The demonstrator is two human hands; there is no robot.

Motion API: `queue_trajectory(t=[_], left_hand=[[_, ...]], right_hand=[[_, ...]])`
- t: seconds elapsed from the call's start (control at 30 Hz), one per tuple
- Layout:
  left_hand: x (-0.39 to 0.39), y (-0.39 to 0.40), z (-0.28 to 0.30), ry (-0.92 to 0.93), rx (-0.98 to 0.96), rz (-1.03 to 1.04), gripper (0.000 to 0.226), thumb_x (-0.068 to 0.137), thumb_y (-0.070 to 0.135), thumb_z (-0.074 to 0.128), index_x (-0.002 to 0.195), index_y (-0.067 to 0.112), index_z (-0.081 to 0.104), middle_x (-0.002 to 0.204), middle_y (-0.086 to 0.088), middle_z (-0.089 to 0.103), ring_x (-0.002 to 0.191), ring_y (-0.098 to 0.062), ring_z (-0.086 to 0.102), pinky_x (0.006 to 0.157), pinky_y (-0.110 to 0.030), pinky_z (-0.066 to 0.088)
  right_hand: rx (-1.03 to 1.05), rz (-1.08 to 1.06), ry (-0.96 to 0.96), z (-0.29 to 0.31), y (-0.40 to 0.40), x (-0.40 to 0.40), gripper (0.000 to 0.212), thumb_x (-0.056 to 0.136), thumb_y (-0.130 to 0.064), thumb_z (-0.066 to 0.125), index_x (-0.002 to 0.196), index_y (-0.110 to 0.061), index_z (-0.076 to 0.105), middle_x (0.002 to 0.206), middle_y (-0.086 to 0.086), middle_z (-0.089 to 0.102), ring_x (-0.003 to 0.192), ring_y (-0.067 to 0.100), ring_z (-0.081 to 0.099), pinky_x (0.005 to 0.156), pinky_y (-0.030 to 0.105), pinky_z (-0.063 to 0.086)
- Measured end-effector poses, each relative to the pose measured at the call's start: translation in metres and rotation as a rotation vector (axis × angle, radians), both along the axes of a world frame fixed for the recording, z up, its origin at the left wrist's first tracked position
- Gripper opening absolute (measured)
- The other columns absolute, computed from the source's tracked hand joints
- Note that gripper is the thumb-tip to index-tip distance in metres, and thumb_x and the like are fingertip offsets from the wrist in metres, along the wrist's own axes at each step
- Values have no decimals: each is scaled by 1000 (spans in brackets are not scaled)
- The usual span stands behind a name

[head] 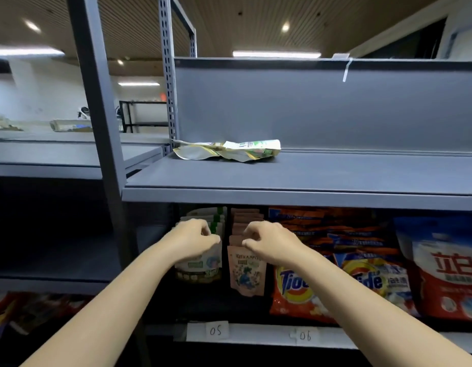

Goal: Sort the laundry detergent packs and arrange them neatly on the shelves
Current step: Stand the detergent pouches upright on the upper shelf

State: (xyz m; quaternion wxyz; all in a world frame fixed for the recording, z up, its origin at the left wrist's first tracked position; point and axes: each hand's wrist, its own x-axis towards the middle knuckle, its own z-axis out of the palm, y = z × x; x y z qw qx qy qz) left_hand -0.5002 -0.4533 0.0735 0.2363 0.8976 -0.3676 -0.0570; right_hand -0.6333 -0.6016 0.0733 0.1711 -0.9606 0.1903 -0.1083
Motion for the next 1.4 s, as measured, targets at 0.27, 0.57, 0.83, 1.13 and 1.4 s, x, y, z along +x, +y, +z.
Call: queue_trajectory(t=[0.27, 0.57, 0.83, 1.13, 1.4], left_hand=[[1, -16, 92, -202, -279, 80, 29, 88, 37, 53, 73, 14, 62, 74, -2, 67, 75, -21, 62, 73, -36, 52], [90, -56, 132, -224, -313, 250, 18, 84, 28, 49, 83, 12, 59, 86, -7, 62, 79, -27, 56, 69, -31, 45], [177, -95, 124, -169, -193, 361, 21, 85, 24, 47, 102, 14, 54, 108, -9, 59, 89, -27, 50, 72, -29, 41], [239, -124, 120, 148, -394, 549, 60, 88, 21, 50, 144, 10, 30, 138, -16, 47, 126, -37, 42, 106, -42, 35], [258, -145, 114, 96, -414, 439, 57, 86, 20, 46, 142, 24, 35, 133, -12, 51, 119, -34, 47, 104, -40, 36]], right_hand=[[151, 158, -138, 75, -16, -2, 15, 91, -38, 55, 99, -29, 64, 97, -2, 68, 79, 12, 66, 71, 27, 53], [1, -1, -260, 118, -56, 50, 14, 87, -30, 53, 88, -24, 65, 83, 0, 69, 74, 18, 67, 78, 35, 55], [-174, -190, -232, 129, -102, 123, 26, 89, -21, 48, 112, -18, 59, 110, 1, 59, 95, 22, 50, 69, 31, 43], [-171, -235, -47, 120, -130, 174, 53, 85, -38, 57, 133, -22, 44, 131, 1, 53, 123, 24, 47, 97, 36, 42], [-186, -302, 55, 118, -140, 190, 41, 91, -42, 44, 130, -28, 46, 127, 9, 41, 125, 33, 33, 99, 48, 39]])
